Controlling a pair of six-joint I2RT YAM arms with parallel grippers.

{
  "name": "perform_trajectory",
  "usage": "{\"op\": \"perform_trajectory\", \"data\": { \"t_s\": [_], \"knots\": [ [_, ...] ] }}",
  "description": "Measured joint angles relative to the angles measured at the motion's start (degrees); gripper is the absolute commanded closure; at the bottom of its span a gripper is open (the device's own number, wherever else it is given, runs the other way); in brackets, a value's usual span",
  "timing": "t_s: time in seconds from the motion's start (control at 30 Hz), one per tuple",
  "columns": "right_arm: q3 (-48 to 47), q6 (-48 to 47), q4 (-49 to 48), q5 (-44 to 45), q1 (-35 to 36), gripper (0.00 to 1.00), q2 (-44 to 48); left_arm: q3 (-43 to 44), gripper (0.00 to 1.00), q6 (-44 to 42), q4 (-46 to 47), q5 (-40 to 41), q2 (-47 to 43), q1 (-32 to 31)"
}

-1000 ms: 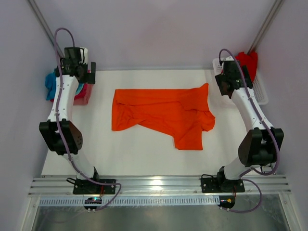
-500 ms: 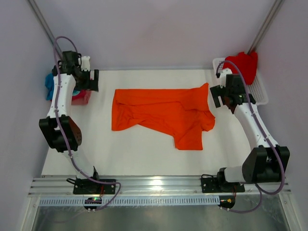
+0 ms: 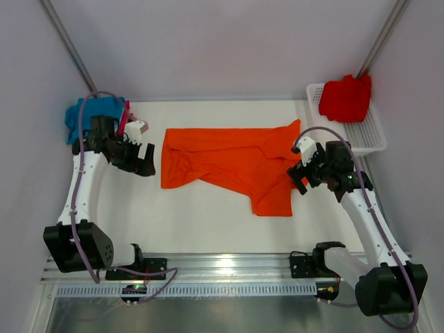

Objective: Fold and stack the t-shirts

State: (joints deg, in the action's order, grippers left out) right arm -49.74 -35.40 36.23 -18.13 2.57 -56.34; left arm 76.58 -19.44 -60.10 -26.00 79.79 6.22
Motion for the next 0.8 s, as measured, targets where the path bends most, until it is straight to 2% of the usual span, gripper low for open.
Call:
{"op": "perform_trajectory", "data": {
  "t_s": [0.2, 0.43, 0.6, 0.8],
  "knots": [
    [5.4, 0.3, -0.7, 0.3, 2.3, 0.01, -2.3, -9.4, 0.01, -1.7, 2.5, 5.6, -5.6, -1.0],
    [7.0, 2.7, -3.5, 7.5, 3.9, 0.01, -8.3, -14.9, 0.01, -0.8, 7.3, 12.1, -3.6, -0.9],
    [7.0, 3.9, -5.2, 9.9, 5.2, 0.01, -10.7, -16.5, 0.01, 1.3, 11.9, 10.9, -1.2, -0.9],
    [7.8, 4.0, -6.1, 11.0, 7.7, 0.0, -14.0, -20.6, 0.01, 0.8, 17.3, 5.9, -1.4, -1.9]
  ]
}}
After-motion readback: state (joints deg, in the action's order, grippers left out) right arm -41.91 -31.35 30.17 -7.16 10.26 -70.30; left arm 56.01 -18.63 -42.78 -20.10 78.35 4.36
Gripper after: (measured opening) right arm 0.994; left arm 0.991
